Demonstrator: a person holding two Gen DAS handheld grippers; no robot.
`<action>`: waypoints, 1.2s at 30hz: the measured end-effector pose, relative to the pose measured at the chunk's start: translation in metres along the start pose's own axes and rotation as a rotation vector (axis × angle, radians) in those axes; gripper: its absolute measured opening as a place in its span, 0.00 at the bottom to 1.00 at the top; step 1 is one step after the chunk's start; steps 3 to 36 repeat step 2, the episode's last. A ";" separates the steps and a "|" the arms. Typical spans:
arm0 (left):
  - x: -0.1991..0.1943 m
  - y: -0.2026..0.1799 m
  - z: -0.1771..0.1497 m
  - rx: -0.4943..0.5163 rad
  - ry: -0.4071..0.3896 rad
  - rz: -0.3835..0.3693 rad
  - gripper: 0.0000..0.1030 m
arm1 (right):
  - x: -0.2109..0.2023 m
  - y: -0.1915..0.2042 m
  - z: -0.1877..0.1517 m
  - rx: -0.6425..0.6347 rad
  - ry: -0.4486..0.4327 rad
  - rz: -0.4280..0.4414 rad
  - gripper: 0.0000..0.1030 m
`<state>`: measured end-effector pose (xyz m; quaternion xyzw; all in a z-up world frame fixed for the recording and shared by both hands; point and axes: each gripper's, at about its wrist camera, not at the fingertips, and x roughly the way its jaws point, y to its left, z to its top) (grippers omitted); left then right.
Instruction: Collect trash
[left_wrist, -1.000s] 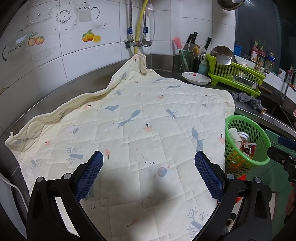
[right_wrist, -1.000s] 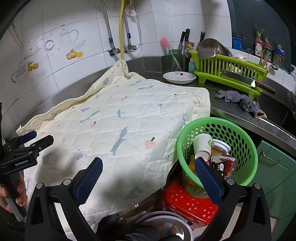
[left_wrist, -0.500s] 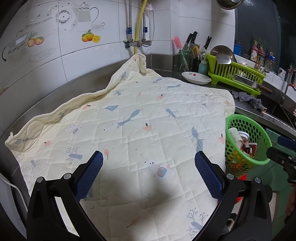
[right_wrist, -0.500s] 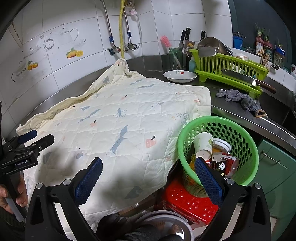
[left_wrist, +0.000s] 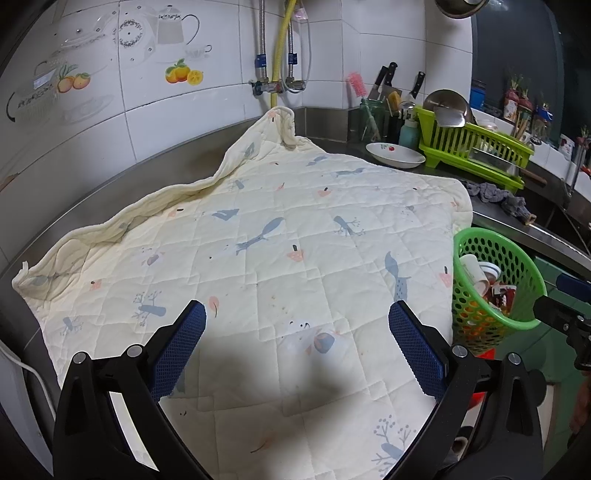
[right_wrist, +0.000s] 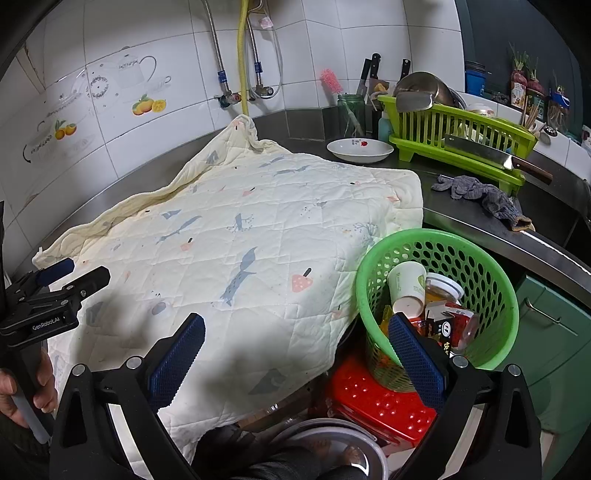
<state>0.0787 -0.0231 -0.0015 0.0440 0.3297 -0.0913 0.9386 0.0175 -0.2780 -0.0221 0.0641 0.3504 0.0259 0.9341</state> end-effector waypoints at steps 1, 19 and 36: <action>0.000 0.000 0.000 0.001 0.001 -0.001 0.95 | 0.000 0.000 0.000 0.001 0.000 0.001 0.93; 0.000 0.000 -0.001 0.001 0.002 -0.002 0.95 | 0.000 0.000 0.000 0.002 0.001 0.002 0.93; 0.000 0.000 -0.001 0.001 0.002 -0.002 0.95 | 0.000 0.000 0.000 0.002 0.001 0.002 0.93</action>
